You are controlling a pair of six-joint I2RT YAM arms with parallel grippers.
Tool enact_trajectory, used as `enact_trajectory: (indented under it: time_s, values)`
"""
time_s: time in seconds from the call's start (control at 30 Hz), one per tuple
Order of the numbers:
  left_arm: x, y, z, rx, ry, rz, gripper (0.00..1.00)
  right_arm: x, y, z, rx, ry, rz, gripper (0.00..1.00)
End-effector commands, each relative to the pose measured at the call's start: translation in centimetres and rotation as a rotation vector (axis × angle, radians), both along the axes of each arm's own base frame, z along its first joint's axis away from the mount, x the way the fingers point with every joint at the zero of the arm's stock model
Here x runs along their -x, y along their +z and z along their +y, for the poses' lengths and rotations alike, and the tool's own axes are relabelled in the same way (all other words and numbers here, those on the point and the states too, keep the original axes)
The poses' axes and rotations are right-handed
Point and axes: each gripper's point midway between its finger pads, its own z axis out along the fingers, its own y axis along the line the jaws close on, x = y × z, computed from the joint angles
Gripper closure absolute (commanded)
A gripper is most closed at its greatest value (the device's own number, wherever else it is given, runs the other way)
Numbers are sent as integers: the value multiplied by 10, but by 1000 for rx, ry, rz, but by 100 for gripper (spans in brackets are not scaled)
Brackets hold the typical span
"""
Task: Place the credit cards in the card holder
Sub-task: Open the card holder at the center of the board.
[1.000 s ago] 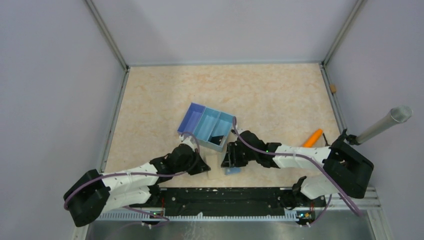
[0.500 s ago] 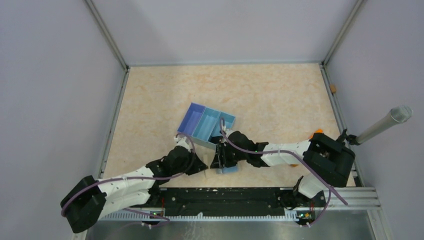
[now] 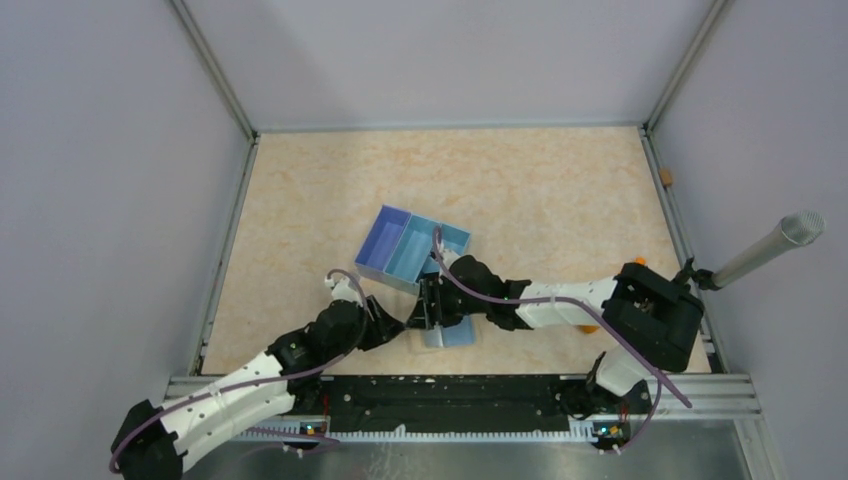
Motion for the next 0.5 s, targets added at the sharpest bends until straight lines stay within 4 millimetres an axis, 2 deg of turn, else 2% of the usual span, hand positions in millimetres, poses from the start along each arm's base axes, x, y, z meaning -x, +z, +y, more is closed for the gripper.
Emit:
enact_trajectory:
  time_s: [0.0, 0.1, 0.33, 0.47]
  values:
    - [-2, 9, 14, -49, 32, -21, 49, -10, 13, 24, -61, -2, -24, 42]
    - [2, 10, 23, -69, 50, -13, 50, -10, 7, 30, -60, 4, -3, 42]
    - [0, 31, 29, -49, 81, -49, 52, -14, -20, 31, 41, -32, 64, 42]
    - [-3, 47, 33, -53, 91, -78, 53, -14, -16, 32, 19, -30, 64, 42]
